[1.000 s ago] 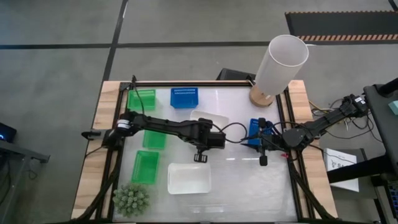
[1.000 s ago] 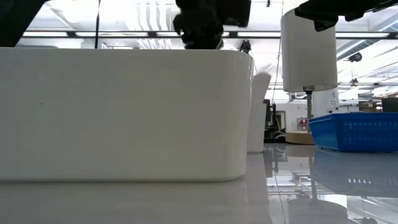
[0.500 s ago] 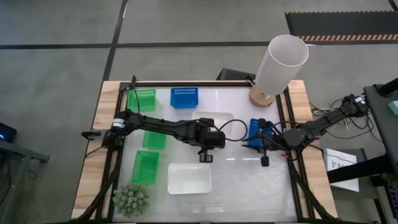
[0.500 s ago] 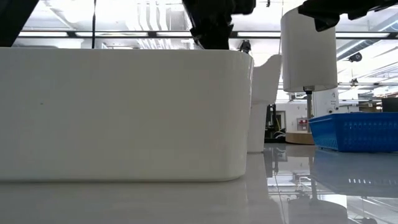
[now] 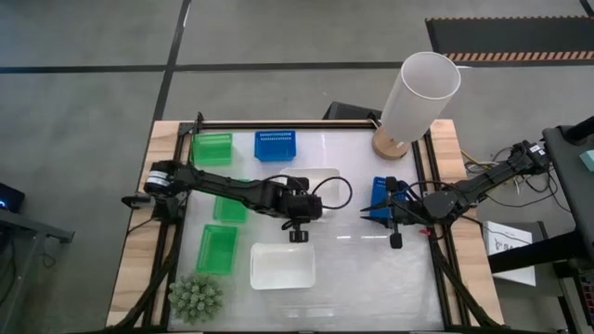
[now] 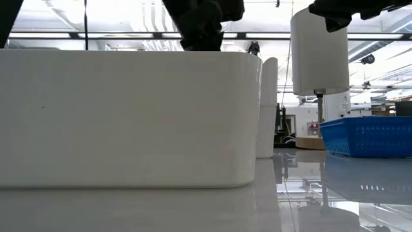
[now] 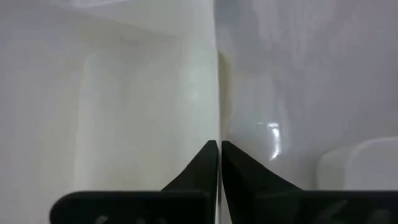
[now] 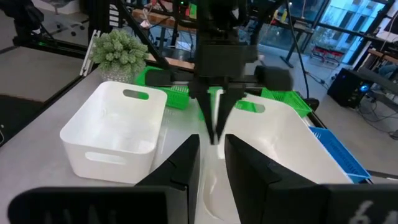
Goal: Stack baskets by color
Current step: Stack the bottom right white bin on the top white bin, then stack the middle green bin on the top green bin
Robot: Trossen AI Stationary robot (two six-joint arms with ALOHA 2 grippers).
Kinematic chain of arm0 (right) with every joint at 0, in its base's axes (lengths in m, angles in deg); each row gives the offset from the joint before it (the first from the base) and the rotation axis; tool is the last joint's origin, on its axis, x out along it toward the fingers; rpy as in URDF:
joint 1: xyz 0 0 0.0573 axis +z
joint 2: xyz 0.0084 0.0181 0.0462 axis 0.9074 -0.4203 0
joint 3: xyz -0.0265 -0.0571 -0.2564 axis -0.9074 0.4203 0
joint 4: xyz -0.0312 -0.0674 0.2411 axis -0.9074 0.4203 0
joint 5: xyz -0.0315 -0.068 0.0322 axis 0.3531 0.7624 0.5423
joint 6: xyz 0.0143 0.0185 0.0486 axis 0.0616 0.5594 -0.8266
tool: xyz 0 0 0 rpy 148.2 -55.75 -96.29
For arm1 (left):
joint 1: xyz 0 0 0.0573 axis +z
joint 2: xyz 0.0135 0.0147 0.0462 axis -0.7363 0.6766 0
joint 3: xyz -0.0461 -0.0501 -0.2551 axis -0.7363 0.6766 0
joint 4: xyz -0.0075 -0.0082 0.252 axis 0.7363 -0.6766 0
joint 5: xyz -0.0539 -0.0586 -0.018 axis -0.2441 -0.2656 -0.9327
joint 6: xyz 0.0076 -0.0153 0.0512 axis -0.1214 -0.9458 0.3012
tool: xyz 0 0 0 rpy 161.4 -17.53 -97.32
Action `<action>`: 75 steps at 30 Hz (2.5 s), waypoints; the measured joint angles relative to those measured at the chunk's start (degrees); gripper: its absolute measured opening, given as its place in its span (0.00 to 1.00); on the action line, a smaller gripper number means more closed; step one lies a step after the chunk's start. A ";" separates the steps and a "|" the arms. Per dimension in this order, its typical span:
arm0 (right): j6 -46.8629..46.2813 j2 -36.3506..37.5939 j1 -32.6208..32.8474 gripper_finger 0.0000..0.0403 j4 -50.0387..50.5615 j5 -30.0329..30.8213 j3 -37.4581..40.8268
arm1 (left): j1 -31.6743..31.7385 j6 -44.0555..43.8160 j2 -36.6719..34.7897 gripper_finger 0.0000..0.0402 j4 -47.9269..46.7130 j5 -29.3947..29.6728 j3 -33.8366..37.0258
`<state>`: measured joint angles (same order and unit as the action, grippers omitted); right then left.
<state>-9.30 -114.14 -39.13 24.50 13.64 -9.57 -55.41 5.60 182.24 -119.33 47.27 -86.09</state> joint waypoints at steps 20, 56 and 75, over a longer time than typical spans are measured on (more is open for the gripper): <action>-0.08 -0.02 -0.02 0.17 0.14 0.00 0.00 | 0.00 -0.21 -1.02 0.00 -0.84 -0.33 1.77; -1.70 -0.02 -0.02 0.17 0.67 -0.04 0.18 | -1.23 -2.77 -5.81 0.33 -0.47 -0.39 2.62; -11.98 -16.06 -3.96 0.16 -9.15 6.85 0.88 | -4.48 -6.60 -24.38 0.33 18.38 6.81 30.79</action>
<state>-21.28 -130.20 -43.09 15.35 20.49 -8.68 -59.89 -1.01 157.87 -100.94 54.09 -55.30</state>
